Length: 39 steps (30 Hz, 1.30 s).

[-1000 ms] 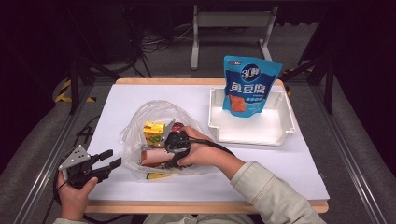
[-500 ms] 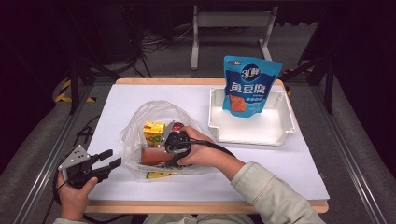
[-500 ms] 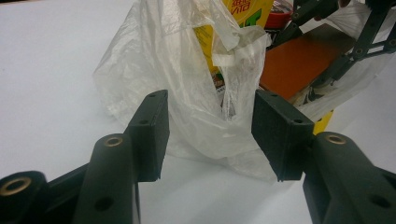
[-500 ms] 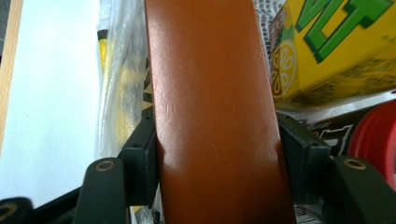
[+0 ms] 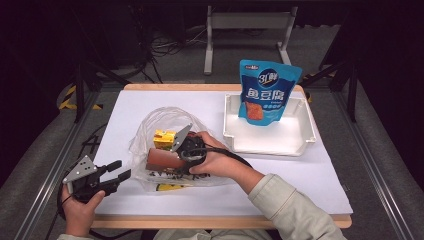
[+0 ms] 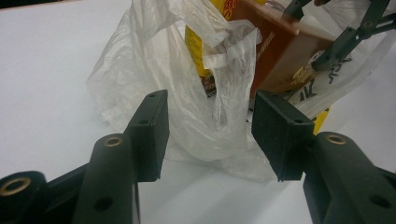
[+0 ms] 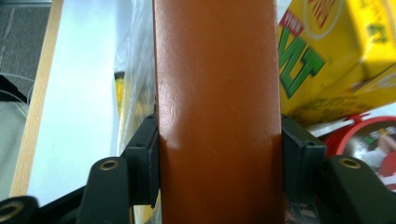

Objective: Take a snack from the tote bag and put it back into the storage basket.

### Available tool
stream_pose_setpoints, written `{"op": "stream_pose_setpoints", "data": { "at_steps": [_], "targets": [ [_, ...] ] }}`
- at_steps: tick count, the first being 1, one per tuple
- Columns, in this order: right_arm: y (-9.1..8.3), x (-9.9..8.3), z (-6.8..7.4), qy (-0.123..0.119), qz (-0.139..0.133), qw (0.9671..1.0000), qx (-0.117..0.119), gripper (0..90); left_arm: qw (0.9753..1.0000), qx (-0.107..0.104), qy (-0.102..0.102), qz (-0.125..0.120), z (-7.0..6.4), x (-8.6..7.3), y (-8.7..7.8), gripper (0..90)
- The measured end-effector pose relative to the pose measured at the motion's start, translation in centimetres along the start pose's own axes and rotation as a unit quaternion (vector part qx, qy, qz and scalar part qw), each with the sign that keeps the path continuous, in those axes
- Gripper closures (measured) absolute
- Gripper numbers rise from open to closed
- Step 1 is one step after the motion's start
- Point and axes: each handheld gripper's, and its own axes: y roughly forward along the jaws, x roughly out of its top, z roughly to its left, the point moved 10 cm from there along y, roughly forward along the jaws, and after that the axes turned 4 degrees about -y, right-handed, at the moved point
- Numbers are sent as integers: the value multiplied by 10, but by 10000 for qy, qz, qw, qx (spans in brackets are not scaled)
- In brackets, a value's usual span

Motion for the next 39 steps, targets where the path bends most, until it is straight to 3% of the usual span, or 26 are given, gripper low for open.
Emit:
{"op": "stream_pose_setpoints", "data": {
  "at_steps": [6, 14, 25, 39],
  "targets": [
    [-8, 6, -1, -65, -171, 9998, -82, 428, 10000, 7, -7, -10, 1, 0, 0, 472],
    [-23, 18, -1, 23, -475, 9989, -27, 429, 10000, 8, -26, -2, 1, 0, 1, 472],
    [-49, 45, 4, 75, -1078, 9941, 85, 427, 10000, 7, -39, 17, 2, -1, 1, 472],
    [-71, 64, 10, -7, -1387, 9903, 125, 428, 10000, 17, -45, 17, 3, -1, 2, 472]
  ]
}}
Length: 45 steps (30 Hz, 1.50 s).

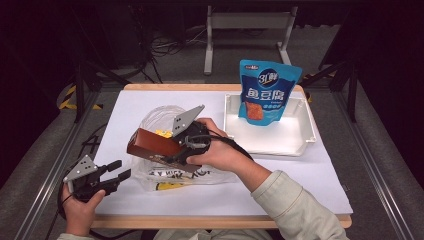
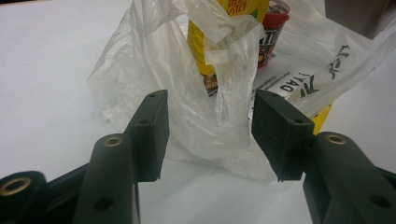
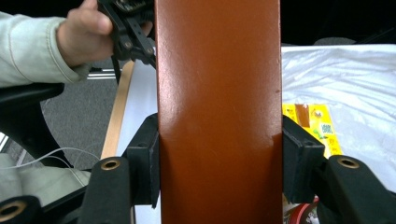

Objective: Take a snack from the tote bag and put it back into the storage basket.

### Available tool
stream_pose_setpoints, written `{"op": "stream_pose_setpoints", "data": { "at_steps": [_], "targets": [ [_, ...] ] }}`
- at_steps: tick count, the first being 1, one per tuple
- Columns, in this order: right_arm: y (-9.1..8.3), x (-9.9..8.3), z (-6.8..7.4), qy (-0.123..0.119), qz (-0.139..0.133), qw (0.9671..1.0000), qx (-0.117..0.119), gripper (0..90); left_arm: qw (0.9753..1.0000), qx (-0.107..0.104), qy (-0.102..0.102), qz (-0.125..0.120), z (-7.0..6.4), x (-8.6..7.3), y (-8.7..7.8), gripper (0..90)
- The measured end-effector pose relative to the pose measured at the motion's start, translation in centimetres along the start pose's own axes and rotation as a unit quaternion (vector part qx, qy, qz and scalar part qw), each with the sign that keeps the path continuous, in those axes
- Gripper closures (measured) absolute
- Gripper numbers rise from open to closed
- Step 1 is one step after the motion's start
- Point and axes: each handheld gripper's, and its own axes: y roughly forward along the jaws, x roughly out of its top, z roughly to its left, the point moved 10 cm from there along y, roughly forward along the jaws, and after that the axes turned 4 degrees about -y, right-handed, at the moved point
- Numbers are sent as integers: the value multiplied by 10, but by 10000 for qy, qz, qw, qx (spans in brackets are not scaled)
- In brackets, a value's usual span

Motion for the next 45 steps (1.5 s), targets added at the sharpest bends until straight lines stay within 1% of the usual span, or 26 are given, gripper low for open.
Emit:
{"op": "stream_pose_setpoints", "data": {
  "at_steps": [9, 12, 16, 18, 19, 24, 29, 36, 37, 40, 42, 45],
  "targets": [
    [-14, 11, 1, -12, -153, 9999, 28, 428, 10000, 6, -43, 4, 0, 0, 0, 472],
    [-20, 13, 1, 63, -179, 9998, 72, 427, 10000, 8, -42, 9, 0, 0, 0, 472],
    [-26, 16, 0, 104, -251, 9996, 67, 427, 10000, 9, -43, 10, 0, 0, 0, 473],
    [-33, 18, -1, 119, -305, 9995, 51, 427, 10000, 14, -15, 5, 1, 0, 0, 473],
    [-33, 18, -1, 119, -305, 9995, 51, 427, 10000, 14, -15, 5, 1, 0, 0, 473],
    [-45, 19, -3, 135, -315, 9994, 10, 427, 10000, 14, -8, 6, 1, 0, 1, 473],
    [-55, 14, -7, 119, -219, 9997, -74, 427, 10000, 11, -11, 13, 1, 0, 1, 473],
    [-66, 8, -13, 139, -211, 9995, -201, 427, 10000, 18, -29, 8, 1, 0, 1, 472],
    [-70, 5, -15, 140, -176, 9994, -247, 426, 10000, 20, -28, 5, 1, 0, 1, 472],
    [-74, 2, -18, 137, -152, 9994, -263, 426, 10000, 35, -16, 8, 2, 0, 1, 469],
    [-79, -3, -21, 131, -94, 9994, -312, 426, 10000, 37, -22, 0, 2, 0, 1, 466],
    [-87, -7, -26, 130, -92, 9991, -384, 426, 10000, 38, -33, -17, 2, 1, 1, 460]
  ]
}}
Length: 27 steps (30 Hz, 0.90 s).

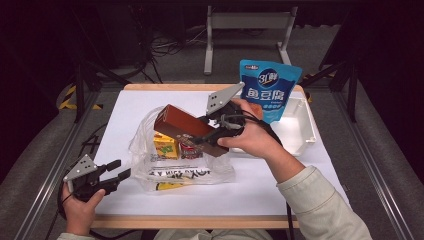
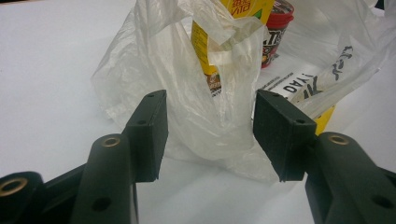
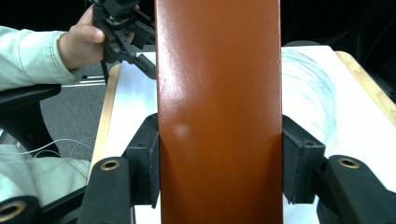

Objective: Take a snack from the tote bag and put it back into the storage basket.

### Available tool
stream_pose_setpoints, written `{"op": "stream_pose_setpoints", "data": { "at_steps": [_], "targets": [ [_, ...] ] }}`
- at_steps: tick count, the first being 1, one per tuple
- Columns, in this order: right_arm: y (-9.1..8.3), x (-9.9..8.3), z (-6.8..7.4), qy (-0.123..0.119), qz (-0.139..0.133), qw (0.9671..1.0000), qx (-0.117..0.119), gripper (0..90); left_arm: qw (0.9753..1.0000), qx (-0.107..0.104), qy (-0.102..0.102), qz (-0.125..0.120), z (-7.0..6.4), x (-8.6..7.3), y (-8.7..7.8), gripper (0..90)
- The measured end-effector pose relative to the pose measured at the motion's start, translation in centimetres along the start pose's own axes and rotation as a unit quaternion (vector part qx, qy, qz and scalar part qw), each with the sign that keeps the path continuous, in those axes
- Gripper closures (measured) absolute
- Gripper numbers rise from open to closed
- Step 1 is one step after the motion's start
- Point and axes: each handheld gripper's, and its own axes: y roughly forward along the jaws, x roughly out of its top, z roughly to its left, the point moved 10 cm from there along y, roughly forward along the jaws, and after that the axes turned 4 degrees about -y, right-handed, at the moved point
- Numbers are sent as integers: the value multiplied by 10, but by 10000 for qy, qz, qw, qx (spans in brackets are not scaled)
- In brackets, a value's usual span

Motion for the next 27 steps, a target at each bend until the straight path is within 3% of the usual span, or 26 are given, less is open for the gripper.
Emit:
{"op": "stream_pose_setpoints", "data": {
  "at_steps": [27],
  "targets": [
    [-64, -37, -46, 379, -174, 9977, -540, 426, 10000, 25, -6, 39, 1, -1, 1, 460]
  ]
}}
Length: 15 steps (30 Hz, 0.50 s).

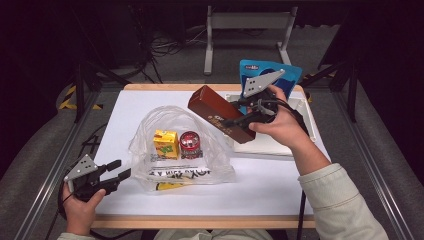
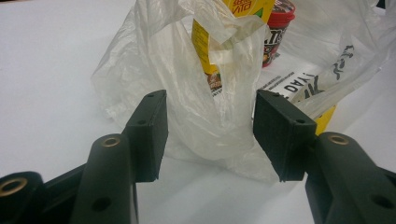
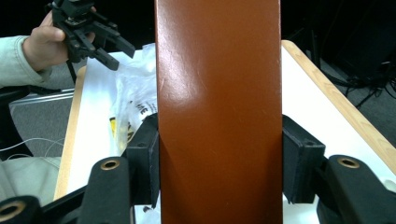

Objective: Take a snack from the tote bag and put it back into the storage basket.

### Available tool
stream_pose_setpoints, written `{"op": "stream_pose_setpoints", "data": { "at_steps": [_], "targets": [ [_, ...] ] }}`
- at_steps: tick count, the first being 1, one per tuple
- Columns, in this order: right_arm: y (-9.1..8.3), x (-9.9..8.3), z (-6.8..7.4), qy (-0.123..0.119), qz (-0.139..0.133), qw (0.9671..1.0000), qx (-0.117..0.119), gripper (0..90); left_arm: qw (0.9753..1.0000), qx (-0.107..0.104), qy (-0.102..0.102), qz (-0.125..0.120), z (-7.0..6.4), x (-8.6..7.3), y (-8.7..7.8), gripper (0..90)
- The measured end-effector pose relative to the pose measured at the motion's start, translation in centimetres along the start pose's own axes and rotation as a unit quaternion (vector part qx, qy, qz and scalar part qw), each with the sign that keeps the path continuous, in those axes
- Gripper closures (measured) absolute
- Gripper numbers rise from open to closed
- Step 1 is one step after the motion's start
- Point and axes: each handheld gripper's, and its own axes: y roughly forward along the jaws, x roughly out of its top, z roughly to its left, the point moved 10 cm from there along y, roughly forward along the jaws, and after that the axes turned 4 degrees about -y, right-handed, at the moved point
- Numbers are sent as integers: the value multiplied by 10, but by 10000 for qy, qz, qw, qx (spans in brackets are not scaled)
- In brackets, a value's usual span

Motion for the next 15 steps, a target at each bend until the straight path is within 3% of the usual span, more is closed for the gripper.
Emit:
{"op": "stream_pose_setpoints", "data": {
  "at_steps": [15],
  "targets": [
    [-25, -20, -28, 225, -26, 9993, -289, 425, 10000, 7, -61, -34, 1, 0, 0, 452]
  ]
}}
